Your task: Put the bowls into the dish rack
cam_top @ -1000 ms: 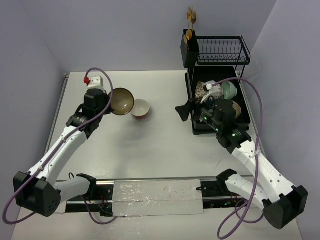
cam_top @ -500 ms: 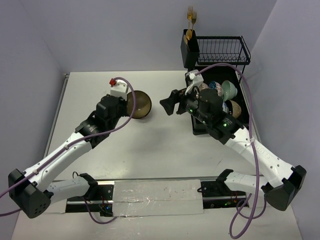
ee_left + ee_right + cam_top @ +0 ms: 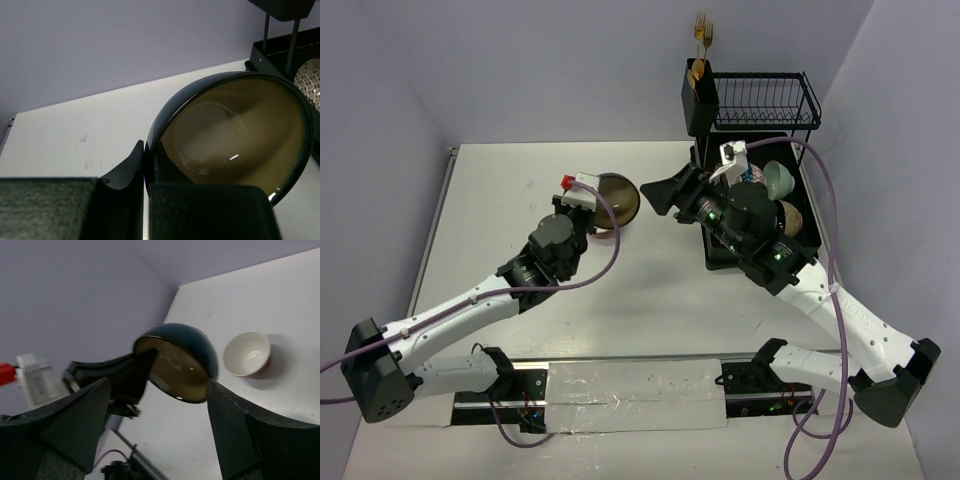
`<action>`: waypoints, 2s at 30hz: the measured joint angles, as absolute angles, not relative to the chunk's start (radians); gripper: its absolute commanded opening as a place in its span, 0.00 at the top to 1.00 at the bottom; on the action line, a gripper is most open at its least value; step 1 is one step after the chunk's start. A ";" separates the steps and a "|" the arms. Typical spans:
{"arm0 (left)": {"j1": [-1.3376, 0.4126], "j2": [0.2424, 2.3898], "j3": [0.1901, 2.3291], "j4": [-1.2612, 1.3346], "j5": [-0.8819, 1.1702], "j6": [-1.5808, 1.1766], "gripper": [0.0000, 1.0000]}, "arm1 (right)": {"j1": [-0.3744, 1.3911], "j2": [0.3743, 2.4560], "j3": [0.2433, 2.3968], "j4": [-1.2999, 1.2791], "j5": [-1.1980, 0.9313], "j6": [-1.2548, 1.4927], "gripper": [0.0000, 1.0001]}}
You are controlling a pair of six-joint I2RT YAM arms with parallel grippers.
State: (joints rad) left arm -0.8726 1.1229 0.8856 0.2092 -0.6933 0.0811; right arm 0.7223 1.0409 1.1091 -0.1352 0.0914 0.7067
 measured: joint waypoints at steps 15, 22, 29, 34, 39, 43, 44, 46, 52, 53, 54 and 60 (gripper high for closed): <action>-0.991 1.292 0.744 0.975 -0.834 0.558 1.00 | 0.742 1.087 1.078 0.119 -0.029 1.057 0.20; -1.007 1.291 0.735 1.107 -0.834 0.618 1.00 | 0.744 1.139 1.078 0.149 -0.027 1.111 0.21; -1.013 1.291 0.709 1.117 -0.833 0.636 1.00 | 0.744 1.189 1.080 0.183 0.007 1.151 0.24; -1.020 1.291 0.707 1.140 -0.836 0.664 1.00 | 0.744 1.229 1.109 0.187 0.019 1.179 0.27; -1.022 1.291 0.706 1.165 -0.836 0.682 1.00 | 0.749 1.251 1.121 0.188 0.019 1.206 0.28; -1.023 1.291 0.697 1.194 -0.836 0.697 1.00 | 0.753 1.258 1.134 0.187 0.023 1.221 0.30; -1.023 1.291 0.693 1.201 -0.836 0.698 1.00 | 0.755 1.258 1.135 0.187 0.026 1.226 0.30; -1.025 1.291 0.683 1.209 -0.836 0.699 1.00 | 0.759 1.258 1.135 0.186 0.030 1.235 0.32; -1.031 1.311 0.665 1.242 -0.838 0.722 1.00 | 0.778 1.269 1.155 0.169 0.048 1.260 0.33; -1.031 1.320 0.665 1.248 -0.840 0.726 1.00 | 0.783 1.274 1.160 0.167 0.052 1.261 0.34; -1.032 1.330 0.665 1.254 -0.843 0.731 1.00 | 0.788 1.280 1.163 0.167 0.057 1.260 0.34; -1.043 1.345 0.666 1.230 -0.892 0.691 1.00 | 0.792 1.274 1.158 0.130 0.082 1.224 0.32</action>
